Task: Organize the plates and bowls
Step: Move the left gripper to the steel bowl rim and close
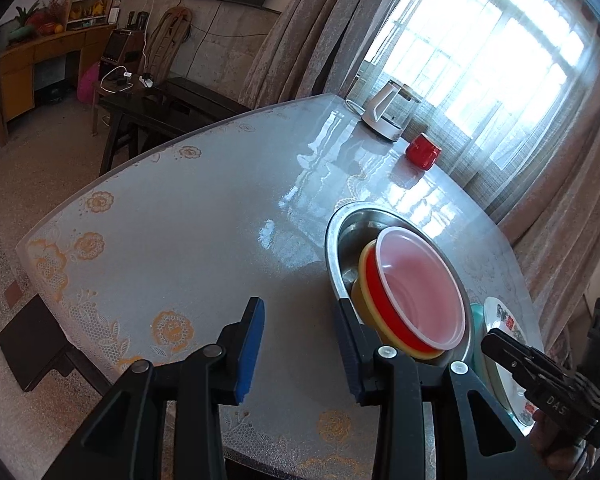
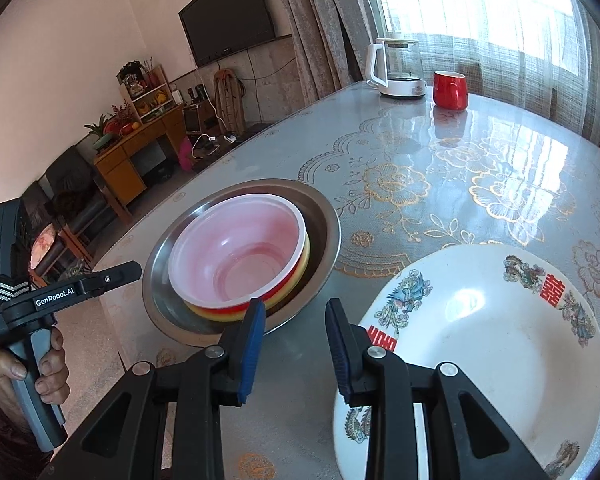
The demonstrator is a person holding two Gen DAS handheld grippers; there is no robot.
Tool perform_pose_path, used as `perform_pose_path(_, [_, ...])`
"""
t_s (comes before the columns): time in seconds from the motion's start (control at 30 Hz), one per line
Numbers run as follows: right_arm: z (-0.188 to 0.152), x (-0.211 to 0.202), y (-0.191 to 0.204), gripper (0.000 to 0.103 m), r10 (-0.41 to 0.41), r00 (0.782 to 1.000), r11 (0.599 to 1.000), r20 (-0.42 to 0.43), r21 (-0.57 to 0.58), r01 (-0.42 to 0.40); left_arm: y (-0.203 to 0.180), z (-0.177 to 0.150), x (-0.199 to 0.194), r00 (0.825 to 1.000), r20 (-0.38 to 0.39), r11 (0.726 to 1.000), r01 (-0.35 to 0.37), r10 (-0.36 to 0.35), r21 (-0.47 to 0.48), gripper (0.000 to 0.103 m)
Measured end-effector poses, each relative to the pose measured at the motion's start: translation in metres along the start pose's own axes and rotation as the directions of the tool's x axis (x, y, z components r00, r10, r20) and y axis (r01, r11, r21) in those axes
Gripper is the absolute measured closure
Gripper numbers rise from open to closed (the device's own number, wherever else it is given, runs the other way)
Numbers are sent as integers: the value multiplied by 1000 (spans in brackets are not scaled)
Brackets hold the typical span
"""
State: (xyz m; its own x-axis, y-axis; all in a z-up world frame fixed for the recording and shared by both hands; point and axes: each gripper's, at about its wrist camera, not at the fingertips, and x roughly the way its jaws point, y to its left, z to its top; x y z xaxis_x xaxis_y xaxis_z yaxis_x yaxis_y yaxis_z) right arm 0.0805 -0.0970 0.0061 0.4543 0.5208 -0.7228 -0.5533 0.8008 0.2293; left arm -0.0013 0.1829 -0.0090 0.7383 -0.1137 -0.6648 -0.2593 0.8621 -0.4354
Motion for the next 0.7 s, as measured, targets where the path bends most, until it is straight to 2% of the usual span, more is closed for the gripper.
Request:
perform_pose_path(0.07, [1, 3, 0, 72, -19, 1000, 1000, -3, -13, 19, -3, 1, -3, 999, 21, 999, 36, -37, 12, 57])
perform_pose_path(0.27, [4, 7, 3, 73, -29, 1000, 999, -12, -24, 29, -16, 3, 0, 997, 77, 998, 15, -20, 68, 53])
perform_pose_path(0.43, [2, 14, 12, 73, -39, 999, 998, -37, -55, 37, -15, 6, 13, 999, 29, 998, 27, -29, 59, 51])
perform_pose_path(0.6, [1, 14, 18, 72, -73, 997, 993, -29, -94, 70, -17, 7, 21, 1000, -9, 997, -21, 22, 75, 51])
perform_pose_path(0.7, [1, 14, 17, 68, -90, 996, 991, -23, -97, 87, -15, 8, 25, 999, -26, 998, -29, 30, 53, 53])
